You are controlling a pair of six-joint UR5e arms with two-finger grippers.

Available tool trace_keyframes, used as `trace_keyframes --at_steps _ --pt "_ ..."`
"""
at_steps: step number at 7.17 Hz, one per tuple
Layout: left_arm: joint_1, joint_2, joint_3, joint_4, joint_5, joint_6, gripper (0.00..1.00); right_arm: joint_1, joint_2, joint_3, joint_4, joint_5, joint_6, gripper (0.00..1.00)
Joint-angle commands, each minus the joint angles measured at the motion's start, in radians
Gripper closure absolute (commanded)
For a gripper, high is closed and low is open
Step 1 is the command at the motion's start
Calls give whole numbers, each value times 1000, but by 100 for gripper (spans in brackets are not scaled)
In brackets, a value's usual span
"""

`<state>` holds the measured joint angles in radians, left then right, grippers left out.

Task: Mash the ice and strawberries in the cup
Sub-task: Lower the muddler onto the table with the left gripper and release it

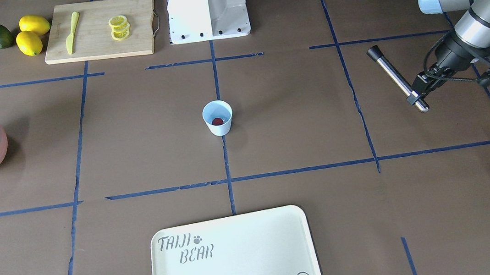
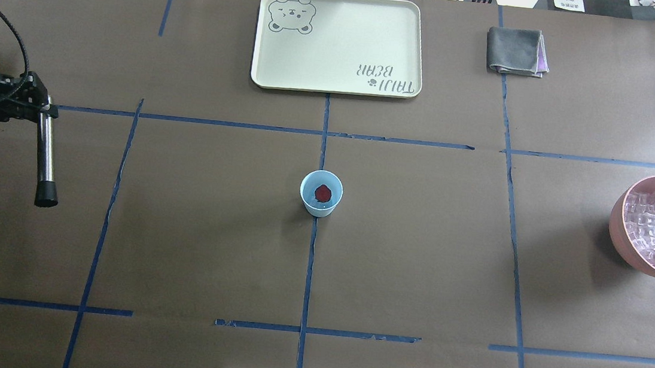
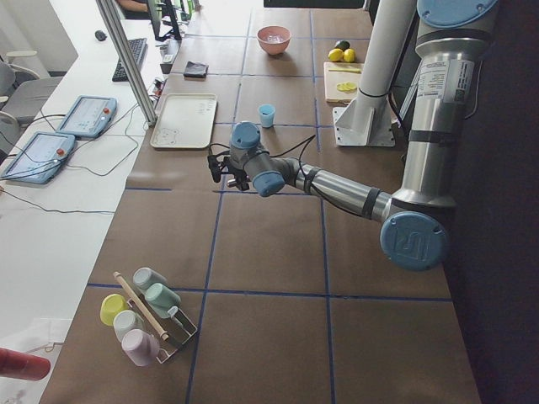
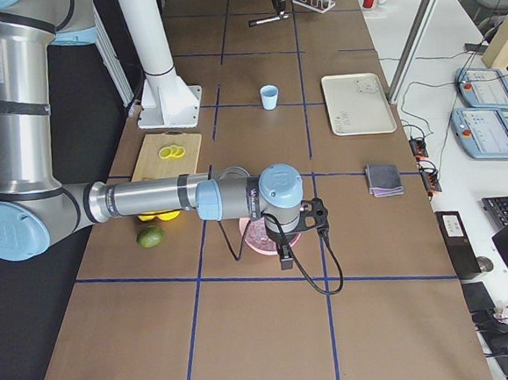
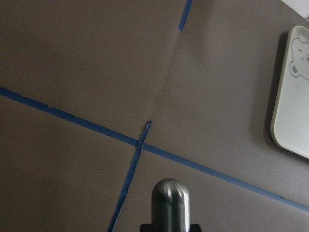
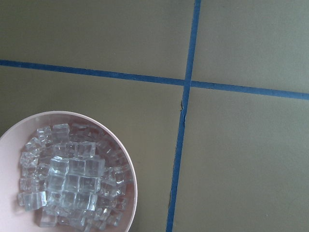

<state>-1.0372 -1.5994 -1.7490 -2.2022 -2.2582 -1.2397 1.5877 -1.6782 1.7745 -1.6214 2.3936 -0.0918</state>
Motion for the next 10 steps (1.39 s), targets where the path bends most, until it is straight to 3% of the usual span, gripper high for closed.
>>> trace_keyframes --at_steps 1,3,5,10 --pt "-4 84 38 2 6 283 100 0 0 0 0 -1 0 1" --pt "-3 88 133 -1 90 455 100 0 0 -1 0 -2 -2 1" --pt "-7 90 209 -7 98 567 100 0 2 -3 0 -2 -2 1" --pt "-61 90 259 -4 147 629 100 0 3 -3 0 -2 -2 1"
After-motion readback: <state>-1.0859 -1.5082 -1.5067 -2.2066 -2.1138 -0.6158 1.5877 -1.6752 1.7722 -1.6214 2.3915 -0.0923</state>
